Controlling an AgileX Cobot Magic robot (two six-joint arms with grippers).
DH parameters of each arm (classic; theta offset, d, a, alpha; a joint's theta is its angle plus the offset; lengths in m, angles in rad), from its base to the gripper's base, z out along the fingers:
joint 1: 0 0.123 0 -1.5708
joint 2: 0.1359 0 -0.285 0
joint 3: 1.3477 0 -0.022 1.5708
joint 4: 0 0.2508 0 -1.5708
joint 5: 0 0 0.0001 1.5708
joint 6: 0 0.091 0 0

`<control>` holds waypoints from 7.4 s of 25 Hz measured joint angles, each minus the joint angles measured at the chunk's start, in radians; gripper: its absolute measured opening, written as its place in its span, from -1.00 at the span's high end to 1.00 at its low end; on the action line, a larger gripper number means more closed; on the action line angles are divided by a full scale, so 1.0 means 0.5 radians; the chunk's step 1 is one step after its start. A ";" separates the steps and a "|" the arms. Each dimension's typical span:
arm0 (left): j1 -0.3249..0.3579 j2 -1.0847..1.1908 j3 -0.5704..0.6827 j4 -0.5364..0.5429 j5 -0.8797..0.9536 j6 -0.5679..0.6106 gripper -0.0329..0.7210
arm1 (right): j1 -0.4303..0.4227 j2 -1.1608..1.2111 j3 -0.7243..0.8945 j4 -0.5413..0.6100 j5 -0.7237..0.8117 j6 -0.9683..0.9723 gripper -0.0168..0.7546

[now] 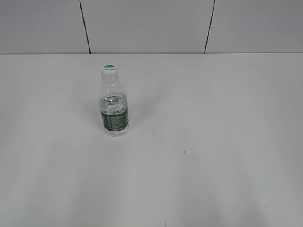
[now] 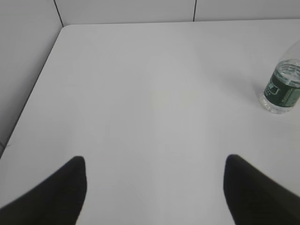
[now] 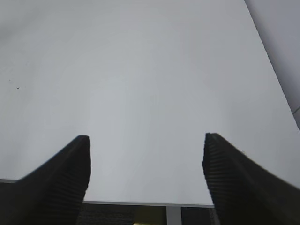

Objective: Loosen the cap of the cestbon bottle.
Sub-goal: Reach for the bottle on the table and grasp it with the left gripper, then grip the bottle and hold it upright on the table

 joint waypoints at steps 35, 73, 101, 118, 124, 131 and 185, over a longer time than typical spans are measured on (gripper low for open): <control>0.000 1.319 -0.272 -0.030 -2.020 0.062 -0.52 | 0.000 0.000 0.000 0.000 0.000 0.000 -0.52; -0.495 3.932 0.343 0.639 -4.542 -0.008 -0.55 | 0.000 0.000 0.000 0.000 0.000 0.000 -0.52; -0.562 4.320 -0.196 0.936 -4.553 -0.262 -0.65 | 0.000 0.000 0.000 0.000 0.000 0.000 -0.52; -0.631 4.470 -0.385 0.905 -4.552 -0.314 -0.64 | 0.000 0.000 0.000 0.000 0.000 0.000 -0.52; -0.633 4.470 -0.385 0.828 -4.552 -0.314 -0.62 | 0.000 0.000 0.000 0.000 0.000 0.000 -0.52; -0.635 4.472 -0.437 0.865 -4.549 -0.314 -0.56 | 0.000 0.000 0.000 0.000 0.000 0.000 -0.52; -0.868 4.530 -0.665 1.672 -4.514 -0.459 -0.16 | 0.000 0.000 0.000 0.000 0.000 0.000 -0.52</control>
